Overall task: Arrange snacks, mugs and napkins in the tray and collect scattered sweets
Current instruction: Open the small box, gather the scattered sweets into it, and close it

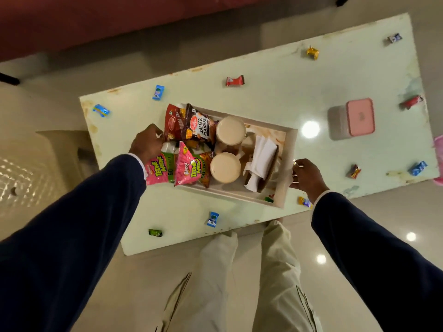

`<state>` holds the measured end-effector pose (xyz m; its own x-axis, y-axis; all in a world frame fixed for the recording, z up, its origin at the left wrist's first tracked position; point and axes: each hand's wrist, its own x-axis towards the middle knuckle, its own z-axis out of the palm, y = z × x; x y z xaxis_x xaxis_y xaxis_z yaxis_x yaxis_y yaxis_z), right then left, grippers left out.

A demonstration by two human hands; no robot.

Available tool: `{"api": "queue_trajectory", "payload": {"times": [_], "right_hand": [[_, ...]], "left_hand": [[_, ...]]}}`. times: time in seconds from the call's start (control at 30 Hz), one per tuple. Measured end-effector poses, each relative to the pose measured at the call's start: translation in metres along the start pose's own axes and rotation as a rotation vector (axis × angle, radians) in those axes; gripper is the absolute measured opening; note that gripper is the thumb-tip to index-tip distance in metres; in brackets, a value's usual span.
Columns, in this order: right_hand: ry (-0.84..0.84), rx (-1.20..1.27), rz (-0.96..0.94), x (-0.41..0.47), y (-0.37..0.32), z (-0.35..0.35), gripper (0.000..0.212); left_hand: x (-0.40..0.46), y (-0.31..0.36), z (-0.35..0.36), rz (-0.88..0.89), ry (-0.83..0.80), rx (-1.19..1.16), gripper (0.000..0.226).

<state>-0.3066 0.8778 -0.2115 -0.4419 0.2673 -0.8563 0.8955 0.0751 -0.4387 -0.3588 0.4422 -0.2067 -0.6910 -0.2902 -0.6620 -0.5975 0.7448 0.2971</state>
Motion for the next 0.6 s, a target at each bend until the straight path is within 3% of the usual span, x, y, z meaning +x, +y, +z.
{"api": "queue_trajectory", "payload": {"times": [0.27,0.43,0.6], "right_hand": [[-0.12,-0.217,-0.068,0.025,-0.077,0.014,0.031],[-0.156,-0.39,-0.165,0.042,-0.099,0.027,0.021],[-0.163,-0.413,-0.143,0.055,-0.095,0.026,0.015]], "left_hand": [[-0.035,-0.056,0.036,-0.137,0.09,-0.267,0.015],[-0.032,-0.067,0.052,-0.152,0.139,-0.364,0.012],[-0.027,-0.066,0.053,-0.151,0.146,-0.376,0.012]]}}
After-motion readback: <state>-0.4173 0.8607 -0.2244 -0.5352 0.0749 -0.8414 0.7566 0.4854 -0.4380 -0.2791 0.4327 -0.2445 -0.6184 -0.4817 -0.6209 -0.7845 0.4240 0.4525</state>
